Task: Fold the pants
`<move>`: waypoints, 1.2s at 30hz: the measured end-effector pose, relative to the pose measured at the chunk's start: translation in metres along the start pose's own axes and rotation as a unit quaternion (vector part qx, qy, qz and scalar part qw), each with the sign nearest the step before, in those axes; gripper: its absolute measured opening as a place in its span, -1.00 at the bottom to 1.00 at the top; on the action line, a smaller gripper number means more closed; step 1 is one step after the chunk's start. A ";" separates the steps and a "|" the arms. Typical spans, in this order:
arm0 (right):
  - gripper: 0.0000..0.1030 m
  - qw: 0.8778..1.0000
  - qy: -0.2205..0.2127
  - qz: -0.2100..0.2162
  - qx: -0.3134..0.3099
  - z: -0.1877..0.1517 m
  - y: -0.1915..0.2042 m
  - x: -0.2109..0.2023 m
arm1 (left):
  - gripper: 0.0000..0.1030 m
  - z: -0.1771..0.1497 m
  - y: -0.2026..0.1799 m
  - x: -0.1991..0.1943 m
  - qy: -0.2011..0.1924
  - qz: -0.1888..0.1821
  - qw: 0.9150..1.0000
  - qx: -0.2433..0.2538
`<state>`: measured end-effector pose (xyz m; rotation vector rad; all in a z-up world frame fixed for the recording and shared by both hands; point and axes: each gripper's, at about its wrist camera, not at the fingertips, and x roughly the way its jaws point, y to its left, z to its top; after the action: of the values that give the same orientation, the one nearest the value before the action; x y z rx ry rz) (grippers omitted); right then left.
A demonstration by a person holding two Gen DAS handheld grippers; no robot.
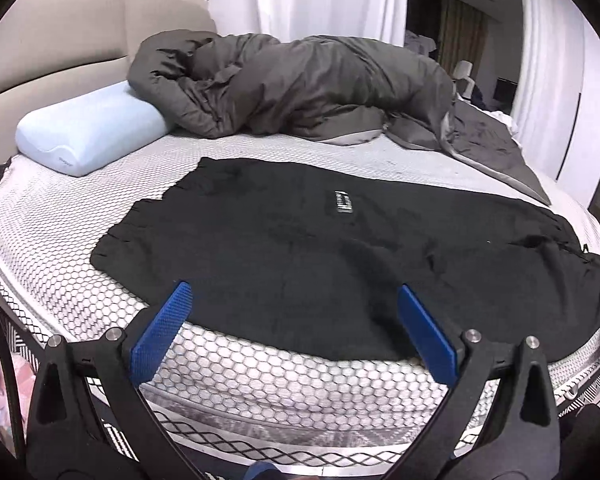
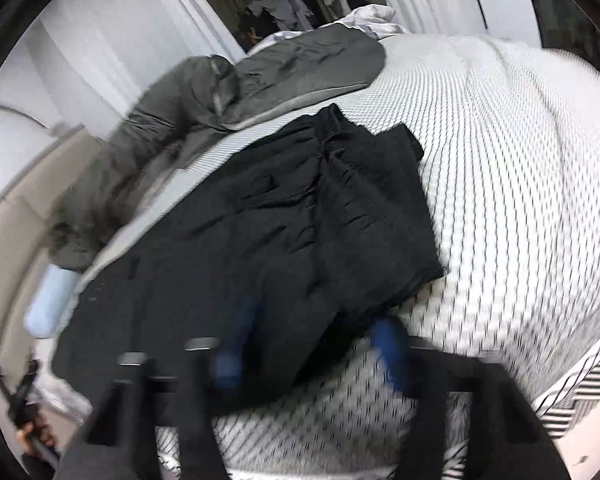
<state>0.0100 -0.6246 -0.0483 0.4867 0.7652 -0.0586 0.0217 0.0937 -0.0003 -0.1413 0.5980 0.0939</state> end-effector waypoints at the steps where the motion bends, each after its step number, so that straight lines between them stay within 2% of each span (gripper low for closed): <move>1: -0.61 1.000 -0.002 -0.006 -0.011 0.003 0.005 0.001 | 0.97 0.001 0.002 0.001 0.001 0.005 1.000 0.000; 2: -0.70 0.999 -0.004 -0.016 -0.029 0.005 0.013 0.000 | 0.97 0.001 0.003 0.003 0.003 0.011 1.000 0.001; 4: -0.74 0.997 -0.012 -0.044 -0.057 0.005 0.017 -0.005 | 0.97 0.003 0.007 0.007 0.008 0.025 1.000 0.004; 7: -0.74 0.996 0.002 -0.080 -0.042 0.005 -0.002 -0.002 | 0.97 -0.002 0.017 0.011 0.015 0.039 0.999 0.002; 9: -0.57 0.995 0.021 -0.086 -0.034 0.003 -0.010 0.004 | 0.97 -0.003 0.028 0.013 0.021 0.042 0.999 -0.012; 10: -0.49 0.996 0.016 -0.084 -0.032 0.001 -0.009 0.002 | 0.97 -0.003 0.034 0.013 0.022 0.043 0.999 -0.020; 12: -0.06 0.995 0.004 -0.088 -0.038 -0.004 -0.006 -0.008 | 0.97 -0.004 0.046 0.013 0.025 0.035 0.998 -0.037; 14: -0.01 0.995 -0.020 -0.091 -0.036 -0.011 -0.004 -0.023 | 0.97 -0.006 0.052 0.016 0.035 0.037 0.998 -0.036; 17: -0.01 0.996 -0.027 -0.081 -0.015 -0.024 -0.006 -0.035 | 0.96 -0.008 0.061 0.028 0.054 0.054 0.996 -0.038; 20: -0.01 0.998 -0.027 -0.055 0.003 -0.033 -0.009 -0.042 | 0.77 -0.011 0.080 0.042 0.081 0.026 0.992 -0.090; 22: -0.01 0.998 -0.020 -0.051 0.001 -0.038 -0.007 -0.040 | 0.60 -0.015 0.088 0.050 0.091 0.020 0.990 -0.107; 24: -0.01 0.998 -0.014 -0.056 0.002 -0.042 -0.006 -0.036 | 0.18 -0.017 0.096 0.059 0.099 0.018 0.987 -0.127; 26: -0.01 0.999 -0.013 -0.052 0.007 -0.042 -0.003 -0.033 | 0.06 -0.015 0.102 0.067 0.096 0.003 0.984 -0.151; 27: -0.01 0.999 -0.014 -0.051 0.008 -0.042 -0.001 -0.031 | -0.24 -0.013 0.105 0.071 0.094 -0.001 0.982 -0.161; 28: -0.01 0.999 -0.016 -0.049 0.006 -0.040 0.002 -0.029 | -0.42 -0.009 0.109 0.077 0.092 0.002 0.981 -0.169; 29: -0.01 0.999 -0.015 -0.047 0.004 -0.038 0.005 -0.026 | -0.69 -0.007 0.112 0.081 0.091 0.006 0.980 -0.175; 30: -0.01 0.999 -0.014 -0.046 0.003 -0.035 0.006 -0.022 | -0.86 -0.005 0.114 0.083 0.088 0.006 0.980 -0.178; 32: -0.01 0.999 -0.010 -0.044 0.007 -0.033 0.008 -0.016 | -0.94 -0.001 0.118 0.084 0.077 0.005 0.979 -0.190; 36: -0.01 0.999 -0.010 -0.044 0.014 -0.027 0.009 -0.013 | -0.95 -0.004 0.120 0.058 0.045 0.020 0.985 -0.166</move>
<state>-0.0148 -0.6065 -0.0529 0.4786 0.7675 -0.1567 0.0521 0.2145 -0.0492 -0.4600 0.6731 0.2270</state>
